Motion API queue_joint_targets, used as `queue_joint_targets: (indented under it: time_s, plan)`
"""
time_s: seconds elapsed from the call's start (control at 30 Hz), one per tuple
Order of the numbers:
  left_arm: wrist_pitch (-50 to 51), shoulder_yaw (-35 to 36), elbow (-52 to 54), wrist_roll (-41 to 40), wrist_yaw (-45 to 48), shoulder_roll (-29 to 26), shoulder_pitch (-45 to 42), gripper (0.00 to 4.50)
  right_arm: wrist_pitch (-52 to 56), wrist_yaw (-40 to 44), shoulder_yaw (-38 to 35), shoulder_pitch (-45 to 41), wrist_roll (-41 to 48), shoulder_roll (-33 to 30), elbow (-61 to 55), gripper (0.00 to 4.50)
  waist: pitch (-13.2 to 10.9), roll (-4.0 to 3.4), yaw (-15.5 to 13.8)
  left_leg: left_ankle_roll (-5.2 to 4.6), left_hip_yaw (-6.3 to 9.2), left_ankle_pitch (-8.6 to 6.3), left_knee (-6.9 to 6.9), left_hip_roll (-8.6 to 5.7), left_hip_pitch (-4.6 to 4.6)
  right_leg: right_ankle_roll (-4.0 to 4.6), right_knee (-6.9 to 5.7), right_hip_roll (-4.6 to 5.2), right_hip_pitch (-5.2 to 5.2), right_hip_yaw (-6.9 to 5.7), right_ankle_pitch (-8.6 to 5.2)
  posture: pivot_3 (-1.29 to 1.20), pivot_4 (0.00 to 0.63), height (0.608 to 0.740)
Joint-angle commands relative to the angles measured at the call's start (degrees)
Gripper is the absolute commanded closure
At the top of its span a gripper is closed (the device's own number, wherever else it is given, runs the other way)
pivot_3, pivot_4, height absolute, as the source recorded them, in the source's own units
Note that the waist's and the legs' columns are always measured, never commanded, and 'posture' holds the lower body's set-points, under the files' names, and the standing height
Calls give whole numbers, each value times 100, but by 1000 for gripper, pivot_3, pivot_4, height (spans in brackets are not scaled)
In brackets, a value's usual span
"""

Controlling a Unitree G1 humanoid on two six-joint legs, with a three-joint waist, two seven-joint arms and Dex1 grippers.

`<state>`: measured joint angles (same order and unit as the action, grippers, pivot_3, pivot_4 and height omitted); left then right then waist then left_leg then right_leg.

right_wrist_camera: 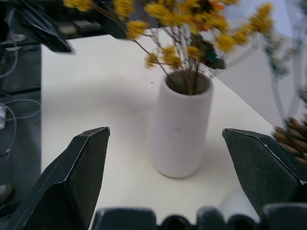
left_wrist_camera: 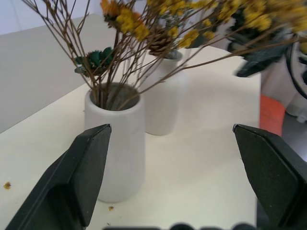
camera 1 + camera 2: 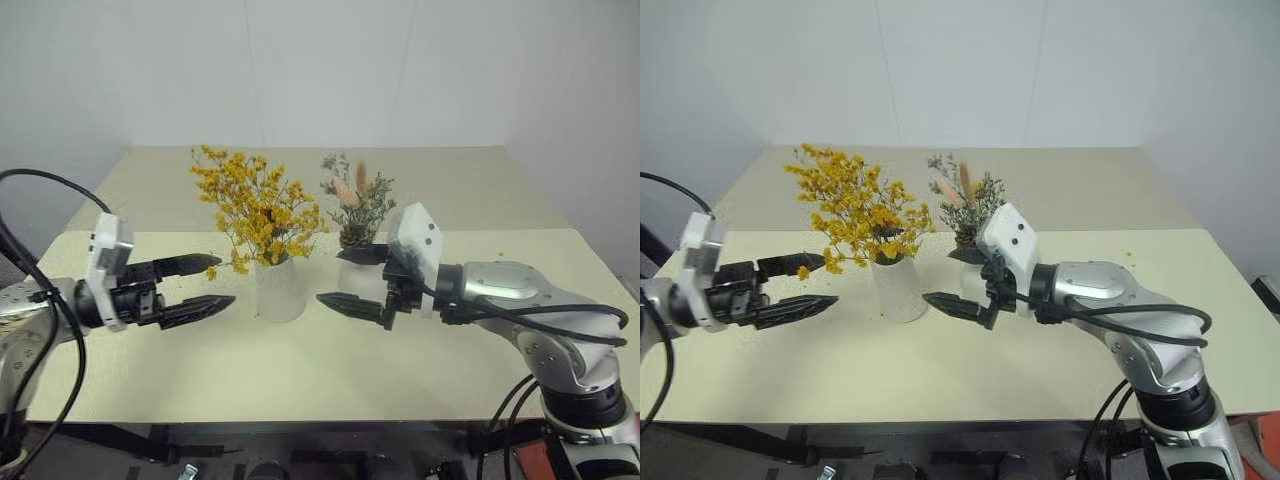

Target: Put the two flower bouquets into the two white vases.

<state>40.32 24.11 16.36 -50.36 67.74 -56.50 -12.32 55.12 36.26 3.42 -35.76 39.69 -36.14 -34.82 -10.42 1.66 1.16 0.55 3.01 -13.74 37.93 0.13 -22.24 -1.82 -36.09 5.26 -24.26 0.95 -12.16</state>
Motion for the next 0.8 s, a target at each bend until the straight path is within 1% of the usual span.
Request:
queue_joint_targets:
  time_s: [0.03, 0.2, 0.4, 0.57, 0.8]
  plan:
    - [36, 298, 326, -355, 479, -281, 30, 61, 19, 78, -374, 41, 212, -219, -245, 0, 0, 0, -7, 0, -1, 0, -1, -1, 1, 0, 1, 1, 0, 0, 0, 0, 150, 740]
    - [44, 241, 394, -583, 742, -430, -176, 61, 86, 105, -595, 145, 375, -508, -292, 0, 0, 0, -6, 0, -3, 0, -2, 5, 3, 1, -1, -4, 1, 0, -2, 0, 150, 740]
    - [80, 241, 363, -668, 1192, -693, -178, 61, 44, 173, -854, 350, 563, -831, -398, 0, 0, -1, 2, -1, -5, 0, -3, 5, 1, 2, 1, -4, -1, 1, -2, 0, 150, 740]
    - [104, 418, 423, -709, 1200, -717, -51, 61, 7, 238, -1123, 597, 739, -1095, -570, 0, 0, -1, -7, -1, -5, 0, -3, 6, 2, -1, 0, -4, 1, 1, -5, 0, 150, 740]
    - [205, 842, 600, -784, 1086, -703, 275, 61, -89, 314, -1504, 888, 1012, -1277, -671, 0, -1, 0, -9, -1, -6, -1, -3, 7, 3, -1, 1, -4, 1, 1, -5, 0, 150, 740]
